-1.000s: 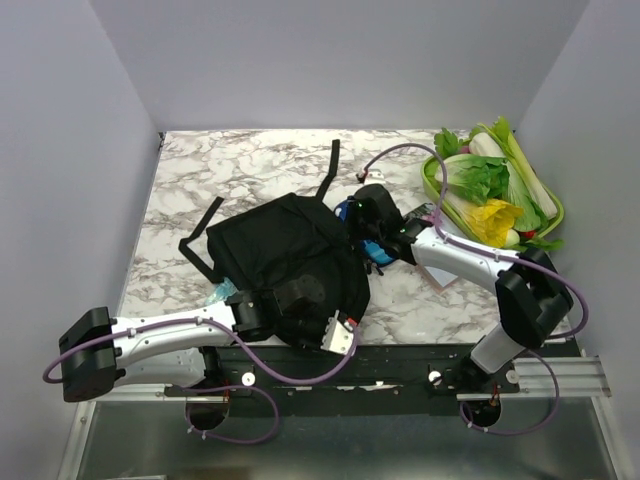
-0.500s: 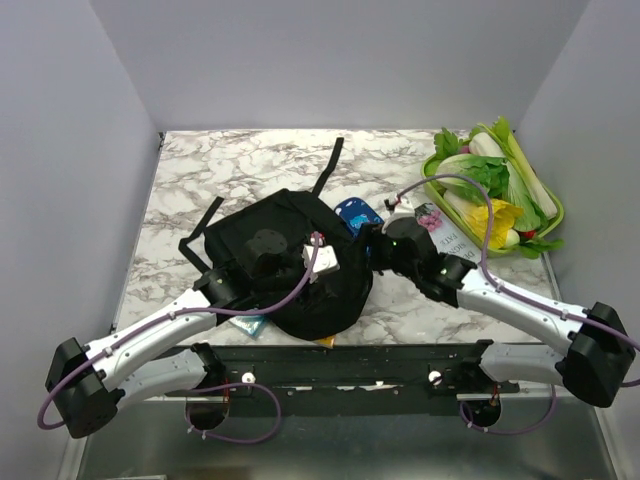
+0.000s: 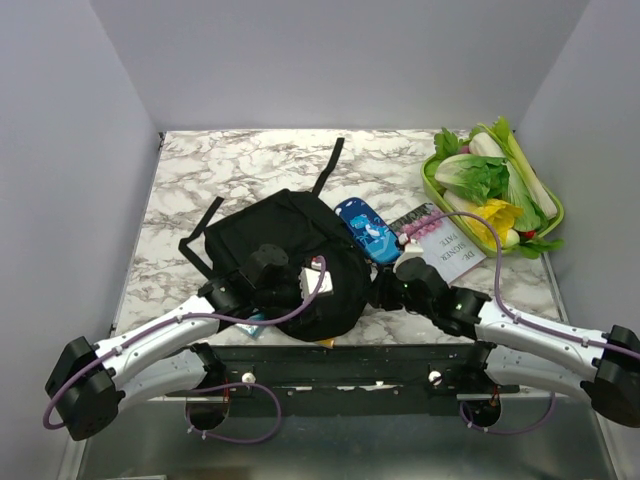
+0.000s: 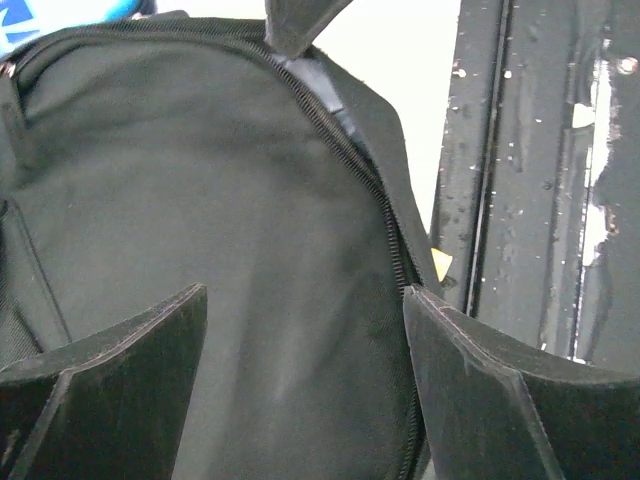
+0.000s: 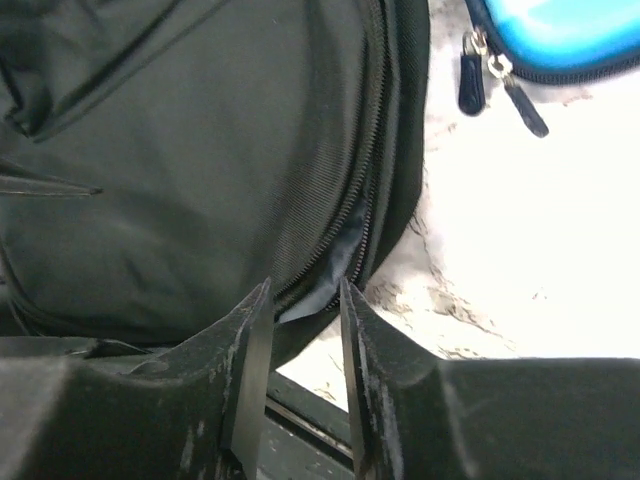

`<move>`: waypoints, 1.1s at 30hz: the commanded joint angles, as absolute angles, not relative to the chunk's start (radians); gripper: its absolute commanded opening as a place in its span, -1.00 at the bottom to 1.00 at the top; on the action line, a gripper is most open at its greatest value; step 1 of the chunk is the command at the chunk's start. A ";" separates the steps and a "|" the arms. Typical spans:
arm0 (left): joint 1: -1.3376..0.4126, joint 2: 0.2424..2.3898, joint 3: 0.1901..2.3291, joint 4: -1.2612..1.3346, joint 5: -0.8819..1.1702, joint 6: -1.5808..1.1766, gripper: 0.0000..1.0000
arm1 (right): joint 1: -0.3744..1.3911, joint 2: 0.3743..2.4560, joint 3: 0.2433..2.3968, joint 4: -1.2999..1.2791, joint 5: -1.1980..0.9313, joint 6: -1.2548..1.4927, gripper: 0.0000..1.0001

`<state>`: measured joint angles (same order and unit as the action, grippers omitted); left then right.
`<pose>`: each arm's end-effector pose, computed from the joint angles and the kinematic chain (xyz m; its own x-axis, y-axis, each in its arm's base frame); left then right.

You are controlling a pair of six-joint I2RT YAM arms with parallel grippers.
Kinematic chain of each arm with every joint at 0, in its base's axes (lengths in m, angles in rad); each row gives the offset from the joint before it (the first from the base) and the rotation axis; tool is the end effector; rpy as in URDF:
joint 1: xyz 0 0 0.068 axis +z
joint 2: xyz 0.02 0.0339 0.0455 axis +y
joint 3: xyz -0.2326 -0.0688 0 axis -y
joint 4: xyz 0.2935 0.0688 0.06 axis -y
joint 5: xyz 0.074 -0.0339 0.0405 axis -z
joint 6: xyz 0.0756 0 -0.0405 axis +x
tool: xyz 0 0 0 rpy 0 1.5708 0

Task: Pack the student bag
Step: Unzip the student bag at the center of the board.

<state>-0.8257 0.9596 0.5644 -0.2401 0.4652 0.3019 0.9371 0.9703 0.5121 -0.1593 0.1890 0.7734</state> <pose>0.1747 -0.2394 0.1624 -0.1160 0.5177 -0.8476 0.9806 0.1955 -0.0148 0.1886 0.2327 0.1436 -0.7349 0.1586 -0.6594 -0.2619 0.8304 0.4917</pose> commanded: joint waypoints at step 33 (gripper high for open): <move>-1.028 0.985 0.514 -0.325 0.256 0.738 -0.51 | 0.992 1.100 0.376 -0.049 0.235 0.825 -0.74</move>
